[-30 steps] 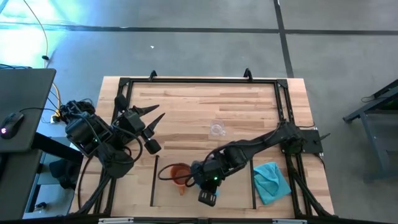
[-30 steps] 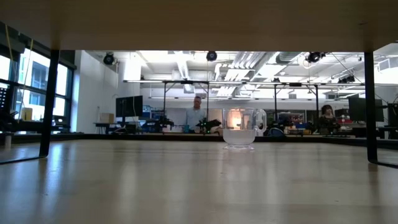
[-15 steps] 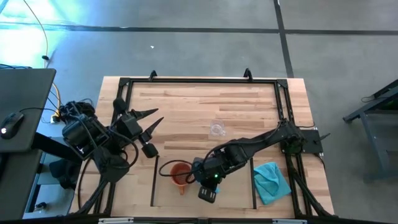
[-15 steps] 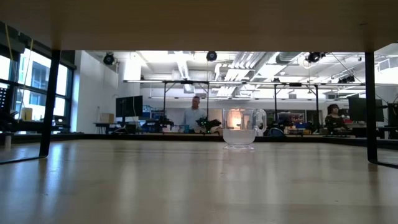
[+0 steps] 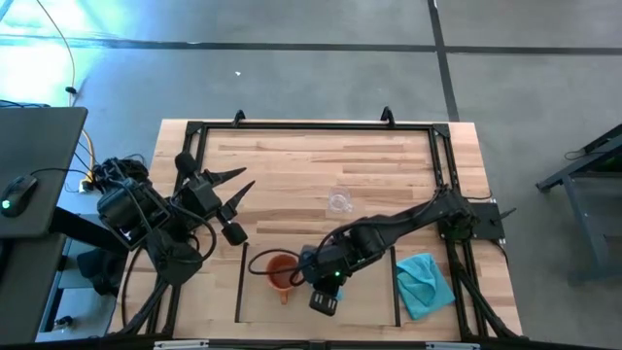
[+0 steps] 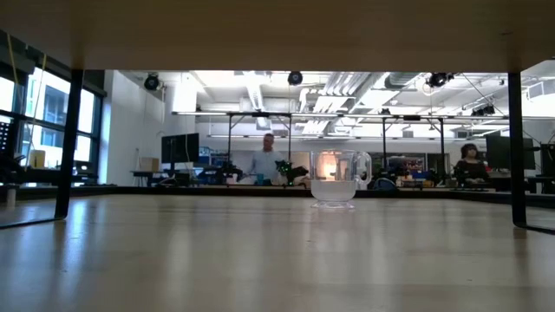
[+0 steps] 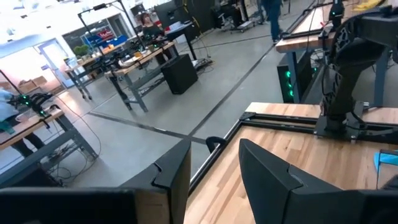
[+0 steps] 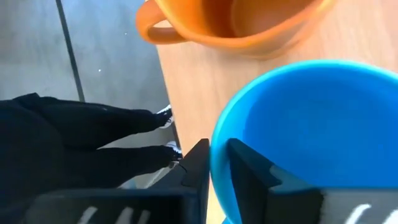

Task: Stack small to large cups/mugs on shelf
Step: Put the blue mug on the shelf, then put the transparent mug on the shelf

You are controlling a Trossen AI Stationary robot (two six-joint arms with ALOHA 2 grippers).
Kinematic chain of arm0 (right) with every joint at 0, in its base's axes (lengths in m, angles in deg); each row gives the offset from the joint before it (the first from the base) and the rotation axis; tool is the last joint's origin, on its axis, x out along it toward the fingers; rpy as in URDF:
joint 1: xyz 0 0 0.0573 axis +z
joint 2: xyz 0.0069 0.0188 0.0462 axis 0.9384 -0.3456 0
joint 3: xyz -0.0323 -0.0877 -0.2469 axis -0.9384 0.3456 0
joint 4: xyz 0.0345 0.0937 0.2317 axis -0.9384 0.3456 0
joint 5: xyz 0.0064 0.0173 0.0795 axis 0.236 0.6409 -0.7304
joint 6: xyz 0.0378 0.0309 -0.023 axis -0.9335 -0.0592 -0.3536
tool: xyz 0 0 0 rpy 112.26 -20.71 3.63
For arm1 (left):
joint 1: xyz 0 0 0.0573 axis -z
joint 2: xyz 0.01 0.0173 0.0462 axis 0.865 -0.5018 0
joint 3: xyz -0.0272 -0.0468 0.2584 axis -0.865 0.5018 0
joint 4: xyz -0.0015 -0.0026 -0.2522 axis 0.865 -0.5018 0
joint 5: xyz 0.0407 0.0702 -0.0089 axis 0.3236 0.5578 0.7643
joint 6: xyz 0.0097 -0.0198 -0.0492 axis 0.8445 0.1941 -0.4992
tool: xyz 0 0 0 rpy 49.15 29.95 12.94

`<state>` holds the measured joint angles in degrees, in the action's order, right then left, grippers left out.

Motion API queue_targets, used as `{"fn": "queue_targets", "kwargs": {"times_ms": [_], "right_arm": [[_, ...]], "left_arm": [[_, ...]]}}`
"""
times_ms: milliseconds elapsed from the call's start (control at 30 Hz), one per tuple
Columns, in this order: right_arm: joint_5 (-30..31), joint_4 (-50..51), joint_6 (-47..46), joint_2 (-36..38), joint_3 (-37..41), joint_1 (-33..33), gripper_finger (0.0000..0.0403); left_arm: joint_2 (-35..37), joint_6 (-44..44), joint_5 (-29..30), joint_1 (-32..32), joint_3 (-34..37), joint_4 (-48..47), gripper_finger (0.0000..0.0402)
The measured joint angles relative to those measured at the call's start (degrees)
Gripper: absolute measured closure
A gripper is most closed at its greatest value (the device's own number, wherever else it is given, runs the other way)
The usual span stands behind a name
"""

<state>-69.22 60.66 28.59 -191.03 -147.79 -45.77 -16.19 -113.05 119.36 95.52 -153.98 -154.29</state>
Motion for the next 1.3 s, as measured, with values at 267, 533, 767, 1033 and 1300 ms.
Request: {"fn": "queue_targets", "kwargs": {"times_ms": [267, 533, 767, 1033, 1300], "right_arm": [[0.05, 0.40, 0.01, -0.28, 0.16, -0.04, 0.0301], [-0.87, 1.00, 0.48, -0.01, -0.74, -0.02, 0.0295], [-2.14, 0.99, 1.05, 0.70, -0.80, -0.11, 0.0295], [-2.09, 0.30, 1.46, 2.21, -0.85, -0.11, 0.0295], [1.61, 1.15, 3.36, 6.52, -0.91, -0.54, 0.0295]], "left_arm": [[0.00, 0.87, 0.16, 0.00, 0.00, 0.00, 0.0277], [0.00, 0.95, 0.56, 0.00, 0.00, 0.00, 0.0277], [0.00, 1.02, 0.56, 0.00, 0.00, 0.00, 0.0277], [0.00, 1.05, 1.63, 0.00, 0.00, 0.00, 0.0277], [0.02, 1.02, 2.07, 0.00, 0.00, 0.00, 0.0277]]}}
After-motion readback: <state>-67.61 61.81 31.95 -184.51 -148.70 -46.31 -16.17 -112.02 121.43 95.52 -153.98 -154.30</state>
